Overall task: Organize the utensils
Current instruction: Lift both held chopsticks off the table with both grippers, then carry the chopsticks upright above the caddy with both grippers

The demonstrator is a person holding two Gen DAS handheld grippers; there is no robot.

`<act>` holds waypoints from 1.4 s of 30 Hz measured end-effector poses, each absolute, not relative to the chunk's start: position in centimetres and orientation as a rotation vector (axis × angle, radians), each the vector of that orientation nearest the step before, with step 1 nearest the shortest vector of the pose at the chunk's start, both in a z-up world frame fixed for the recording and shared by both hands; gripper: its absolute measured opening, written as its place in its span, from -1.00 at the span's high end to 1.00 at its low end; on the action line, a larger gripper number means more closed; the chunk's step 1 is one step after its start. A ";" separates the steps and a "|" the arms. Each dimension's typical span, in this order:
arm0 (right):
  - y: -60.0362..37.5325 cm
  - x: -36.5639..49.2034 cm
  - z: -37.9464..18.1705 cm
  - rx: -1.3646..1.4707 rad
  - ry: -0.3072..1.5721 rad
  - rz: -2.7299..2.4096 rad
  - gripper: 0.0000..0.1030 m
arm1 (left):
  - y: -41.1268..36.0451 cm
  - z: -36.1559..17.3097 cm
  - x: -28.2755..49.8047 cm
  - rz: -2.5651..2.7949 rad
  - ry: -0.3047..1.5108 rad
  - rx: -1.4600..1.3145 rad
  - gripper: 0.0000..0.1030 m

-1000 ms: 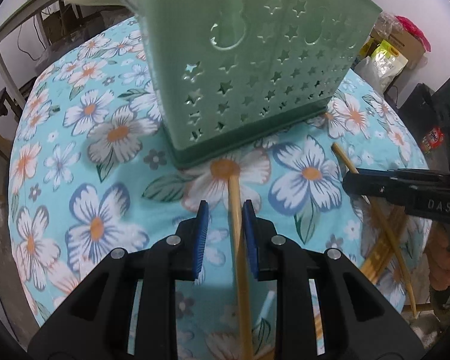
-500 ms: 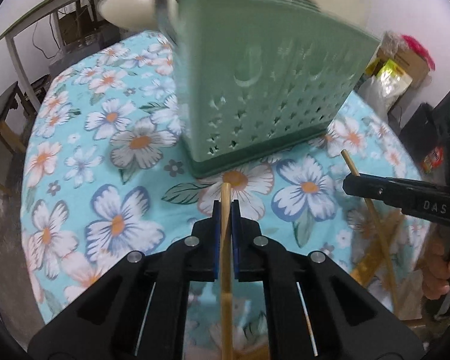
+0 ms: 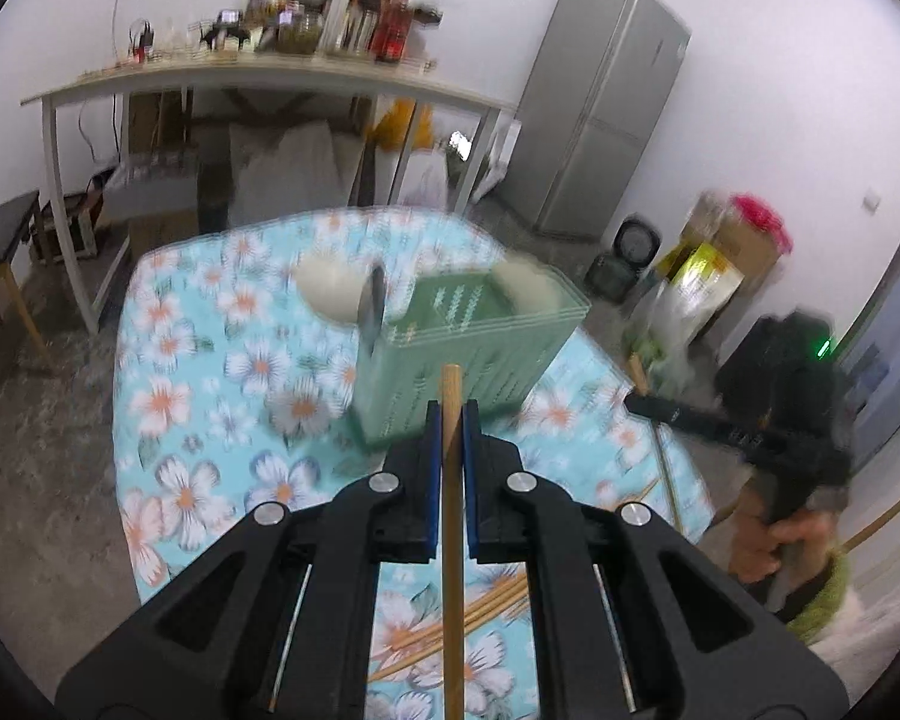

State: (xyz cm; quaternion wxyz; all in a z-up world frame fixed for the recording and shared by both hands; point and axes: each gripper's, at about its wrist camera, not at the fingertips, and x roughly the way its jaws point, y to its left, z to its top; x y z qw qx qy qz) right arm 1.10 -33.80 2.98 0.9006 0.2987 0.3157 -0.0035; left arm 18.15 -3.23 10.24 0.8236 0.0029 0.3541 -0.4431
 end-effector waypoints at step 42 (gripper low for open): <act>-36.8 1.8 0.8 0.671 0.689 -0.062 0.87 | -16.9 12.5 30.9 -0.899 0.421 -0.361 0.81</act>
